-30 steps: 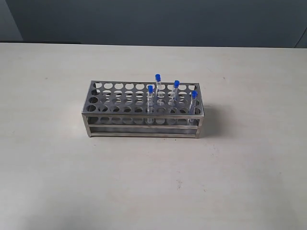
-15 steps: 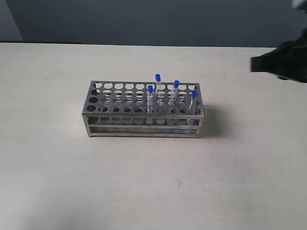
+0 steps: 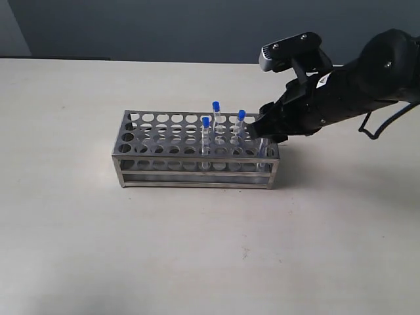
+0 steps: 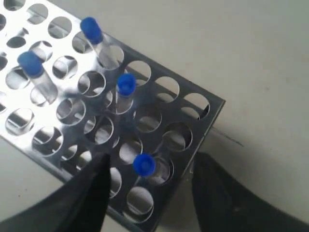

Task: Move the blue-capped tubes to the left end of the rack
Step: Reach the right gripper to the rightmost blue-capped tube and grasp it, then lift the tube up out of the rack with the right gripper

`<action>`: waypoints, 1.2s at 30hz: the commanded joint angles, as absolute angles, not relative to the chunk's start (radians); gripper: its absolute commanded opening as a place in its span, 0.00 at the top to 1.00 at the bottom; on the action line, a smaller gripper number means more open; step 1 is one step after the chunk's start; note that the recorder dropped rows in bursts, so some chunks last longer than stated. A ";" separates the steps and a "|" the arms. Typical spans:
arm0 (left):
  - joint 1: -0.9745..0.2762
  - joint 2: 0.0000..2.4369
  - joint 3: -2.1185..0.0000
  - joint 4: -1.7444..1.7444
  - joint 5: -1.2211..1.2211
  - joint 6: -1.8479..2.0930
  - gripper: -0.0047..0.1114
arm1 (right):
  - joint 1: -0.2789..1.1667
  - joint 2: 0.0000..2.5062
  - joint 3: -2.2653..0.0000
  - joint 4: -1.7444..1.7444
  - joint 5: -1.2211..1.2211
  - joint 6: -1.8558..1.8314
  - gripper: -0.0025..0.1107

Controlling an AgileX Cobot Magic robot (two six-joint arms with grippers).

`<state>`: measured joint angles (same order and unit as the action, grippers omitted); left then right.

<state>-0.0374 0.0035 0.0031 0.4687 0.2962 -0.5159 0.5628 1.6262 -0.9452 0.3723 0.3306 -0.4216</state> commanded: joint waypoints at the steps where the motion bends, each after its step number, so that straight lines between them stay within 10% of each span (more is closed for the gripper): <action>1: -0.044 0.000 0.000 0.469 0.292 -0.516 0.95 | 0.568 1.651 -0.953 0.389 0.272 -0.427 0.64; 36: -0.044 0.000 0.000 0.469 0.292 -0.516 0.95 | 0.568 1.682 -0.953 0.410 0.301 -0.434 0.98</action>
